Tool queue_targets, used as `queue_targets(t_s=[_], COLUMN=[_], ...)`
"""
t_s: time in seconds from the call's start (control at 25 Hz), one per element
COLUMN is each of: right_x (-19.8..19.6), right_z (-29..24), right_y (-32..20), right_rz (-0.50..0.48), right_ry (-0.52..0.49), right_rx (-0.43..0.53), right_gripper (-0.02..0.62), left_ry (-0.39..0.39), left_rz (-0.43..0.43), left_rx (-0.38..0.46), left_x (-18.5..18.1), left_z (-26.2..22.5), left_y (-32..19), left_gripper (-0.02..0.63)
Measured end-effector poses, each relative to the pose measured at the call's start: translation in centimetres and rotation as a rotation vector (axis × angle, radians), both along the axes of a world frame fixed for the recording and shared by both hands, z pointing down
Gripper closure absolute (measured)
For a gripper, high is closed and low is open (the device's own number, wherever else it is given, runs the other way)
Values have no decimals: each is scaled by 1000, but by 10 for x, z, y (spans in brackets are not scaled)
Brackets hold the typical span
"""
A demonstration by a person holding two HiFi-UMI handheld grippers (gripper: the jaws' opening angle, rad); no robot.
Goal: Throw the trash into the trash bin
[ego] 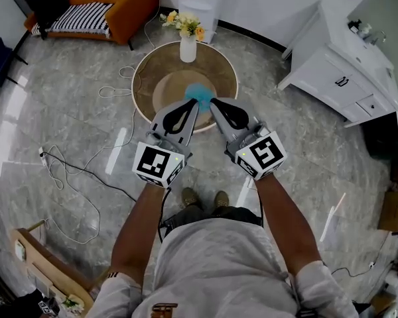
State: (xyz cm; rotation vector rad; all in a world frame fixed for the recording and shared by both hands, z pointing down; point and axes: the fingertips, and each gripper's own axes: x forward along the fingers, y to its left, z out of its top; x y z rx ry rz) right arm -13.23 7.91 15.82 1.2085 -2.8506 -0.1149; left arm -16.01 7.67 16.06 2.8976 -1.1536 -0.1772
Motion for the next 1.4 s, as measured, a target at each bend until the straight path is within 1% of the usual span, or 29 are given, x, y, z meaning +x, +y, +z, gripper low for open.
queue_targets(t_s=[0.32, 0.56, 0.72, 0.84, 1.04, 1.24, 1.4], right_x=[-10, -6, -8, -4, 7, 21, 28], right_z=[34, 72, 95, 114, 137, 169, 198], right_y=[-17, -35, -48, -61, -88, -114, -134], right_rz=[49, 59, 50, 35, 29, 7, -24], right_ry=[48, 97, 138, 162, 196, 202, 201], right_rx=[-37, -78, -75, -75, -111, -119, -148], right_gripper=[594, 594, 594, 594, 594, 594, 594], left_ry=[-25, -33, -50, -75, -96, -137, -151], left_rz=[-26, -25, -34, -50, -82, -117, -131], left_rx=[-25, -52, -70, -87, -123, -137, -179], left_x=[-23, -22, -22, -19, -9, 3, 14], left_z=[32, 63, 85, 106, 134, 166, 192], left_y=[-20, -36, -48, -61, -91, -118, -135], left_gripper=[606, 606, 606, 606, 606, 606, 606])
